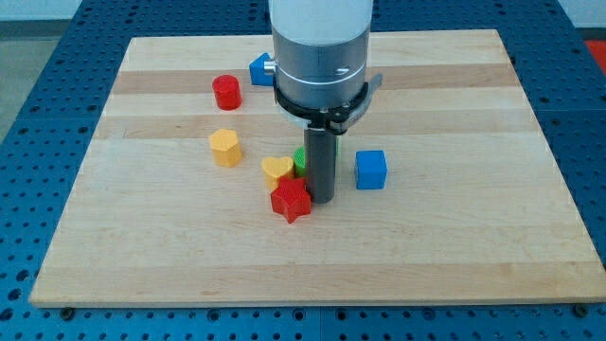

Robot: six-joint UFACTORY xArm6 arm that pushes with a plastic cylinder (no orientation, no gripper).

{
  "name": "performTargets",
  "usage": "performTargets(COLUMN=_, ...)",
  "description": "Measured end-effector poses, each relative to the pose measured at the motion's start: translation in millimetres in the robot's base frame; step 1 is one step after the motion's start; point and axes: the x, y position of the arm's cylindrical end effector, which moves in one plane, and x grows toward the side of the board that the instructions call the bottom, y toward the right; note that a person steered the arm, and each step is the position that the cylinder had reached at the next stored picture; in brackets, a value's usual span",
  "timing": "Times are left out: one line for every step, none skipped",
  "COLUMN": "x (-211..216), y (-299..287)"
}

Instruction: Push blue cube bottom right to the green circle

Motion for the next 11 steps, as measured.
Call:
performTargets(x=3, y=33)
performTargets(x=6, y=67)
performTargets(x=6, y=92)
performTargets(x=6, y=113)
performTargets(x=5, y=118)
performTargets(x=0, y=118)
performTargets(x=-9, y=118)
performTargets(x=-10, y=118)
performTargets(x=-27, y=117)
performTargets(x=-42, y=116)
performTargets(x=-56, y=116)
